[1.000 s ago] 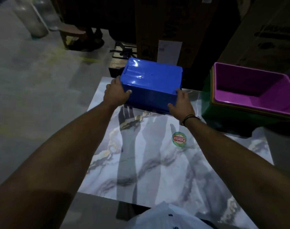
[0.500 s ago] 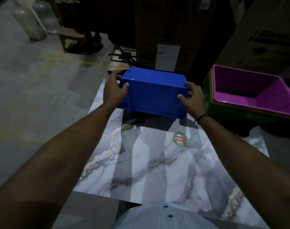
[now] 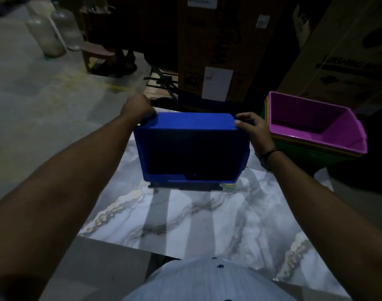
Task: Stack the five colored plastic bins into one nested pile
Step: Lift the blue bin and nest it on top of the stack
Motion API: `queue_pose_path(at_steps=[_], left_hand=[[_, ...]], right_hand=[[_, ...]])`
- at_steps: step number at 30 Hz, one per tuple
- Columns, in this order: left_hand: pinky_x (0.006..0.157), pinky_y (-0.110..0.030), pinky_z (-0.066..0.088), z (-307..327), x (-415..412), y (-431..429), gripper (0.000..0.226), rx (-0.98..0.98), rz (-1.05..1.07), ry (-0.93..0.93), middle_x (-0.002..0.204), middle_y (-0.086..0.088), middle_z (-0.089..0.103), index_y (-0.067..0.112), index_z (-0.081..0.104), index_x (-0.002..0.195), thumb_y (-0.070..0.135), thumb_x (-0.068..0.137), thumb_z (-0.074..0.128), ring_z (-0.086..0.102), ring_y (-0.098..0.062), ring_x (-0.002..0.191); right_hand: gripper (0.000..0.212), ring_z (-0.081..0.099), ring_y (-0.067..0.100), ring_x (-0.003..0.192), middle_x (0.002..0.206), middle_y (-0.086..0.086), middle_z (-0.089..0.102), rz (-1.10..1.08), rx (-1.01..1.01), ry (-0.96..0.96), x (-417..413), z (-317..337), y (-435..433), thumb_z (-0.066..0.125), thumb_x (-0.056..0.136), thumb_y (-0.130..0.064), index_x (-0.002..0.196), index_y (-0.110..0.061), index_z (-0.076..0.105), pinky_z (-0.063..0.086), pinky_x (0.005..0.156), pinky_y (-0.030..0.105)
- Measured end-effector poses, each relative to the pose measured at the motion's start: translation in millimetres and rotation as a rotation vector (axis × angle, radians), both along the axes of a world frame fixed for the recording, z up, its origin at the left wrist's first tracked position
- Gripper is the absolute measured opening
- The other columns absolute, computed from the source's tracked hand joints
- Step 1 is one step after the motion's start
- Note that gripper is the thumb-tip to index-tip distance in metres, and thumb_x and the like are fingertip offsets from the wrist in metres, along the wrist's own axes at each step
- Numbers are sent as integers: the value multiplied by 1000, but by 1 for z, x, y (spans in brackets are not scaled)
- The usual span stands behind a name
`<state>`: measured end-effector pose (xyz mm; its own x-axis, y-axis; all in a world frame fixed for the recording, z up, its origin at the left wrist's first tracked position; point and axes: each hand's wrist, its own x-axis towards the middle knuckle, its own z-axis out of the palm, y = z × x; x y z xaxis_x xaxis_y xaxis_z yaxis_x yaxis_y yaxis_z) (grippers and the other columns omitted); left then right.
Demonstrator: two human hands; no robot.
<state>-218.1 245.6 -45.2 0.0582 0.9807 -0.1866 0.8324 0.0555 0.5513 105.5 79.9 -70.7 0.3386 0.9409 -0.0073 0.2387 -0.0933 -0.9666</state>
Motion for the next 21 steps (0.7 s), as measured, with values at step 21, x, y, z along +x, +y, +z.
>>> queue_pose_path(at_steps=[21], left_hand=[[73, -38, 50, -78, -24, -104, 37, 210, 211, -581, 84, -4, 67, 14, 62, 86, 43, 100, 44, 62, -26, 79]], right_hand=[[57, 61, 35, 99, 121, 21, 61, -361, -387, -158, -32, -33, -36, 39, 100, -52, 127, -2, 47, 41, 75, 35]])
